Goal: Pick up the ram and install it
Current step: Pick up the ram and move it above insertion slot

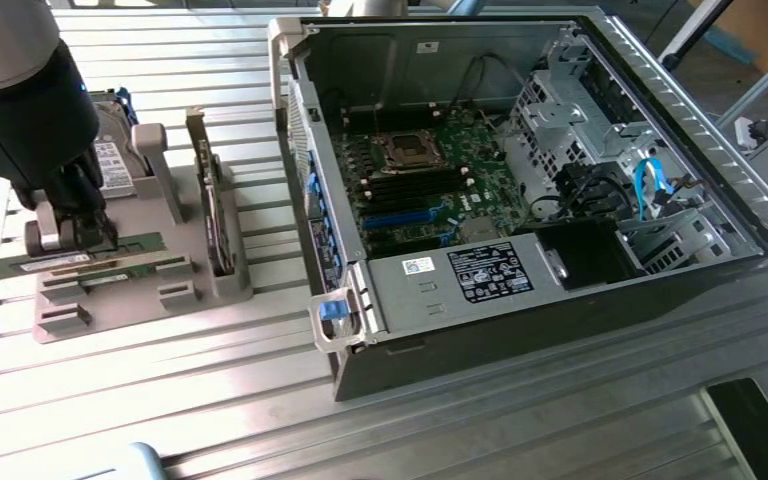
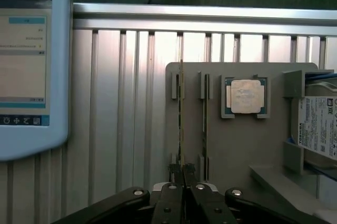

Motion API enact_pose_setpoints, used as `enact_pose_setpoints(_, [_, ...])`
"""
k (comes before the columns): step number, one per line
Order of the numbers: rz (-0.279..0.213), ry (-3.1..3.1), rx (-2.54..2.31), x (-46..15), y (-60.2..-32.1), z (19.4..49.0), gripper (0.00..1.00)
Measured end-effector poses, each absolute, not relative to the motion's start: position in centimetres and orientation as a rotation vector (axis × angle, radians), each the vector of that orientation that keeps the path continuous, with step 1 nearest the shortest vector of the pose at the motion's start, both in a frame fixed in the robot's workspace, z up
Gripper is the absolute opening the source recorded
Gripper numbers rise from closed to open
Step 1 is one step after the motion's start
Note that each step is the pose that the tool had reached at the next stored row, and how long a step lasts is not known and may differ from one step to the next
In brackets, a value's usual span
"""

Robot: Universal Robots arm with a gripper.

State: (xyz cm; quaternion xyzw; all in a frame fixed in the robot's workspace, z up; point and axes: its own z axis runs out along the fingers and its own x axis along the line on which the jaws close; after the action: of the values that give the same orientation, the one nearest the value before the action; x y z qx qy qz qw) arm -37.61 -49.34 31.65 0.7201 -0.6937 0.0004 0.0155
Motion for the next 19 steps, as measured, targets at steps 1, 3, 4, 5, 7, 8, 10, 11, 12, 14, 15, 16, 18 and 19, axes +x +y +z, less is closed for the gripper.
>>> enact_pose_setpoints(1, [0.001,-2.158,2.24,-37.6,-49.3,31.8,0.12])
enact_pose_setpoints(3, [0.001,-2.158,2.24,-37.6,-49.3,32.2,0.12])
enact_pose_setpoints(4, [0.001,-2.158,2.24,-37.6,-49.3,32.3,0.12])
enact_pose_setpoints(5, [0.001,-2.158,2.24,-37.6,-49.3,32.5,0.12])
enact_pose_setpoints(7, [0.001,-2.158,2.24,-37.6,-49.3,32.9,0.12])
enact_pose_setpoints(8, [0.001,-2.158,2.24,-37.6,-49.3,33.1,0.12])
enact_pose_setpoints(10, [0.001,-2.158,2.24,-37.6,-49.3,33.4,0.12])
enact_pose_setpoints(11, [0.001,-2.158,2.24,-37.6,-49.3,33.6,0.12])
enact_pose_setpoints(12, [0.001,-2.158,2.24,-37.6,-49.3,33.8,0.12])
enact_pose_setpoints(14, [0.001,-2.158,2.24,-37.6,-49.3,34.2,0.12])
enact_pose_setpoints(15, [0.001,-2.158,2.24,-37.6,-49.3,34.5,0.12])
enact_pose_setpoints(16, [0.001,-2.158,2.24,-37.6,-49.3,34.8,0.12])
enact_pose_setpoints(18, [0.001,-2.158,2.24,-37.6,-49.3,35.2,0.12])
enact_pose_setpoints(19, [0.001,-2.158,2.24,-37.6,-49.3,35.5,0.12])
